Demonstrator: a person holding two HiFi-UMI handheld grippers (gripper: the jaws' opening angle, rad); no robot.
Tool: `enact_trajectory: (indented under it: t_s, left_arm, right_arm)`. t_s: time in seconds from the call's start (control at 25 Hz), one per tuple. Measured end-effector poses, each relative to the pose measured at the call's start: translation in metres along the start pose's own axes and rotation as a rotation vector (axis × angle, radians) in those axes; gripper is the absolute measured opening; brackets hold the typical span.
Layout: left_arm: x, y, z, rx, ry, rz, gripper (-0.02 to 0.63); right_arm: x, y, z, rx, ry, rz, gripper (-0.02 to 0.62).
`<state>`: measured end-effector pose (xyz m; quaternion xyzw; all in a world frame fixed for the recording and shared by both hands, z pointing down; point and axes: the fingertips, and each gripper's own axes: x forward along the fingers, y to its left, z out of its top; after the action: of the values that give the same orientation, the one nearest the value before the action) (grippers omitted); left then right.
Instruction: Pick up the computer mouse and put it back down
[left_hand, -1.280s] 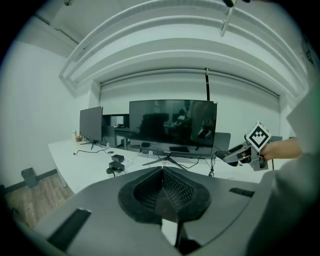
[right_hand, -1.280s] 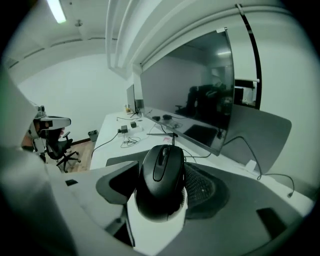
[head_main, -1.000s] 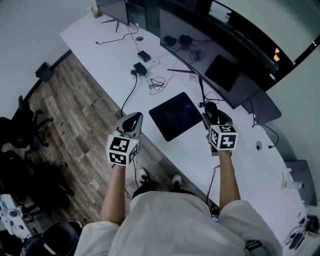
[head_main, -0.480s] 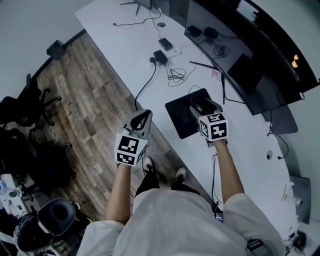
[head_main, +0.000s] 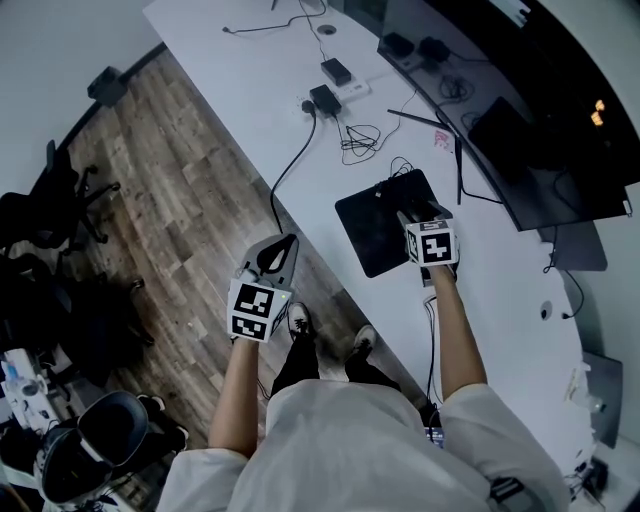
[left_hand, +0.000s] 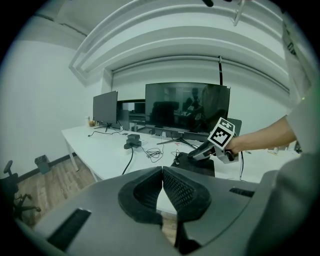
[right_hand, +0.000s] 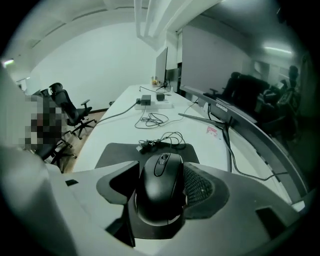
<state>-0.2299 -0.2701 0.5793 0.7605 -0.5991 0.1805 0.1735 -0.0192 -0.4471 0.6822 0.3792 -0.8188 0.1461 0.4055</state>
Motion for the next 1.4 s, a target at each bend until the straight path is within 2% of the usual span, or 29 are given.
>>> enact_trajectory:
  t_s: [0.28,0.48,0.64,0.8,0.92,1.12,1.24,1.4]
  left_arm:
    - [0.014,-0.004,-0.017,-0.008,0.037,-0.025,0.018]
    - [0.019,-0.012,-0.025,-0.011,0.05,-0.053,0.018]
    - [0.016,-0.014,-0.015,-0.006,0.024,-0.061,0.018]
    - [0.007,-0.014,0.013,0.01,-0.032,-0.055,0.018]
    - [-0.002,-0.011,0.045,0.029,-0.089,-0.039,0.018]
    - [-0.024,-0.014,0.109,0.116,-0.183,-0.013,0.018]
    - [-0.041,-0.018,0.145,0.14,-0.248,0.0,0.018]
    - [-0.061,-0.026,0.183,0.17,-0.313,0.007,0.018]
  right_arm:
    - [0.021,-0.008,-0.033,-0.015,0.076,-0.035,0.288]
    - [0.033,-0.013,-0.046,0.012,0.083,-0.054,0.311]
    - [0.01,-0.017,-0.033,0.036,0.035,-0.057,0.334]
    - [-0.034,-0.031,-0.002,0.053,-0.092,-0.082,0.328]
    - [-0.078,-0.035,0.028,0.058,-0.207,-0.062,0.273]
    - [-0.16,-0.043,0.067,0.029,-0.383,-0.112,0.128]
    - [-0.2,-0.042,0.083,0.068,-0.443,-0.088,0.018]
    - [-0.245,-0.03,0.101,0.075,-0.495,-0.036,0.014]
